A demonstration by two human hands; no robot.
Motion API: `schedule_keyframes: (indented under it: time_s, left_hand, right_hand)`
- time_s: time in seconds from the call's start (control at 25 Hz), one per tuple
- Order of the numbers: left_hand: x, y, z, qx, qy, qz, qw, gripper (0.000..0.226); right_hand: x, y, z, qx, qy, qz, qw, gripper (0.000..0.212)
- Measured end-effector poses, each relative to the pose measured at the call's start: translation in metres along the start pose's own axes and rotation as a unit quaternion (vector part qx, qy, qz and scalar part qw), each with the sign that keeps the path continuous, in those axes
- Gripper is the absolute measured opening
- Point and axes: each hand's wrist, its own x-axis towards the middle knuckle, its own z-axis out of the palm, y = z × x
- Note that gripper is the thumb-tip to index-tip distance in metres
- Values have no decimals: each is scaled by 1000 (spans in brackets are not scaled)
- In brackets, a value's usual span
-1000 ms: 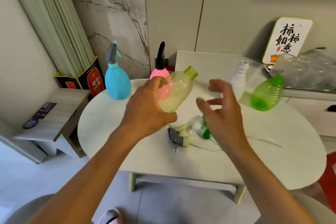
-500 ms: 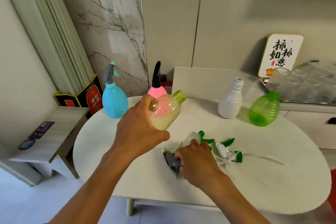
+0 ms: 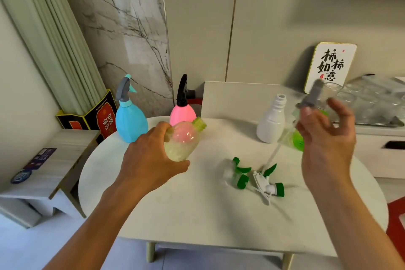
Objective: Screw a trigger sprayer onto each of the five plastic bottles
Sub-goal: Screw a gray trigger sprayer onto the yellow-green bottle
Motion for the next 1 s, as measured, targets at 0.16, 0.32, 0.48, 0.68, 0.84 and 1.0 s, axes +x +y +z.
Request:
schedule_keyframes:
  time_s: [0.16, 0.32, 0.48, 0.68, 0.84, 1.0]
  left_hand:
    - [-3, -4, 7, 39, -28, 13, 999, 86]
    - [-4, -3, 12, 24, -16, 29, 999, 85]
    - [-4, 1, 15, 19, -3, 47, 999, 85]
    - [-3, -1, 19, 12, 10, 57, 998, 85]
    - [-2, -4, 23, 13, 8, 90, 996, 86]
    - [-4, -3, 27, 3, -1, 118, 993, 84]
  right_hand:
    - [14, 0, -24, 70, 88, 63, 992, 56]
    - [13, 2, -26, 63, 76, 96, 990, 50]
    - [12, 3, -25, 51, 69, 102, 991, 52]
    - [9, 4, -20, 25, 52, 106, 993, 43]
    - [2, 7, -11, 6, 40, 99, 994, 47]
    - [-12, 13, 4, -17, 0, 97, 995, 58]
